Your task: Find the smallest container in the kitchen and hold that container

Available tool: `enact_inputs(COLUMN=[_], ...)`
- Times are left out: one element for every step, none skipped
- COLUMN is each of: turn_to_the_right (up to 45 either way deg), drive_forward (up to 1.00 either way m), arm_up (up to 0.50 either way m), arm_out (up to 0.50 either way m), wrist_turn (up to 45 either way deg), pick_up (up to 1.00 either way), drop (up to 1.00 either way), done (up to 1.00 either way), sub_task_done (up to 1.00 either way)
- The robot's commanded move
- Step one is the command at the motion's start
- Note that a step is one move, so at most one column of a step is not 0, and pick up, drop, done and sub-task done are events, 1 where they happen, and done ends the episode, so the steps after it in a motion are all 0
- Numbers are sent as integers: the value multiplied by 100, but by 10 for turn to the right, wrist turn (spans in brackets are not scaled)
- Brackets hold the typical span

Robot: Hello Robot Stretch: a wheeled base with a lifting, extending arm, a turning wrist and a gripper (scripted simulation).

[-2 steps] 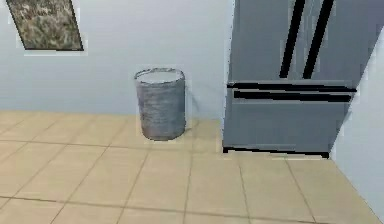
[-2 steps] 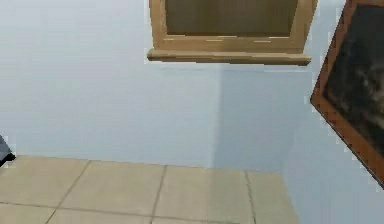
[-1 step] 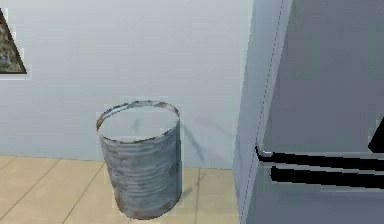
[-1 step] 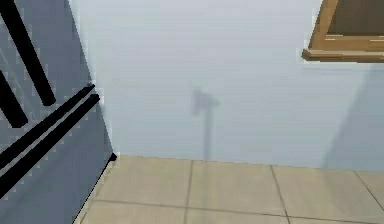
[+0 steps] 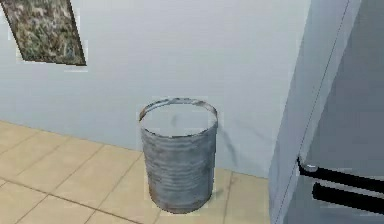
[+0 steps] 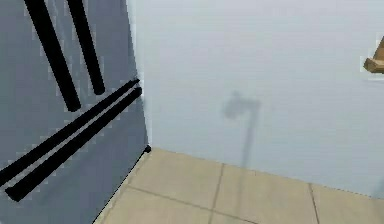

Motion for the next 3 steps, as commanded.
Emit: enact_inputs(turn_to_the_right=[0,-450,-450], drive_forward=[25,0,0], arm_up=[0,0,0], arm_out=[0,0,0], wrist_turn=[0,0,0], pick_up=[0,0,0], drop=[0,0,0], done=[0,0,0], sub_task_done=[0,0,0])
